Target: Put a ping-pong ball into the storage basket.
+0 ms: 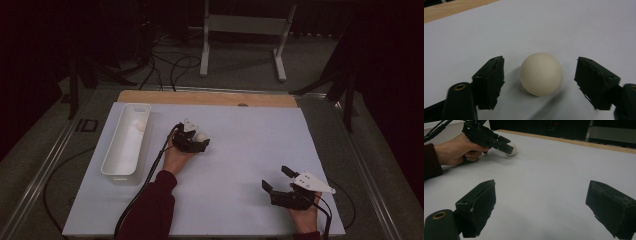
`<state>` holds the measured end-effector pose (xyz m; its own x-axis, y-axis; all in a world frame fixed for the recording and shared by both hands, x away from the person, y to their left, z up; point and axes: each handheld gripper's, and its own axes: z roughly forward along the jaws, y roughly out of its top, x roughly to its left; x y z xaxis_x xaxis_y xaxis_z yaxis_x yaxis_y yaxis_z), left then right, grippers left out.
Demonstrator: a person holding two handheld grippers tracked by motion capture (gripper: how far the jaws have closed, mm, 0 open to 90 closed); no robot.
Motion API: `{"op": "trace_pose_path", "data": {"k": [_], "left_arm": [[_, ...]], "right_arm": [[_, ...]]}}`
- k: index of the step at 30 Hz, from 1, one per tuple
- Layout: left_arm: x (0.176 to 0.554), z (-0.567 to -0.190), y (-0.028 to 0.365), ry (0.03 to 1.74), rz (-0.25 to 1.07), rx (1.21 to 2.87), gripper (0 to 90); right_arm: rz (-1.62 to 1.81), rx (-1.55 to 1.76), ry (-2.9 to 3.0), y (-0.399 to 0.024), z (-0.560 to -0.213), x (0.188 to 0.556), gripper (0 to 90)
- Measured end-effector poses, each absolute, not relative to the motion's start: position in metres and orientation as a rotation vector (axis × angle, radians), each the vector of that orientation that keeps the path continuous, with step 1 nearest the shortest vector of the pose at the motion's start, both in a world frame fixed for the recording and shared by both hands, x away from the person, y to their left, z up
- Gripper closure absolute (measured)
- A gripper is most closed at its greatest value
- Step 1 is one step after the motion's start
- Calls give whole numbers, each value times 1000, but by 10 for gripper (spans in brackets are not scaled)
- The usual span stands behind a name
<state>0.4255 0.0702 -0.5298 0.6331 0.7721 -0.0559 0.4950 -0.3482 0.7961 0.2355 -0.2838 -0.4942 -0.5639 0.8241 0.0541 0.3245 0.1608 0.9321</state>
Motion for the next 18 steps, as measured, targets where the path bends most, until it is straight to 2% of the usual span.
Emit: {"op": "trace_pose_path", "data": {"k": [10,15,18], "left_arm": [[425,-530,68,981,435,2044,443],[425,-531,68,981,424,2042,503],[426,-531,68,980,421,2045,510]], "right_arm": [[1397,1088,1968,-284,-494,235,91],[1396,1089,1967,-284,-494,235,91],[1396,1087,1968,-284,-494,235,91]]}}
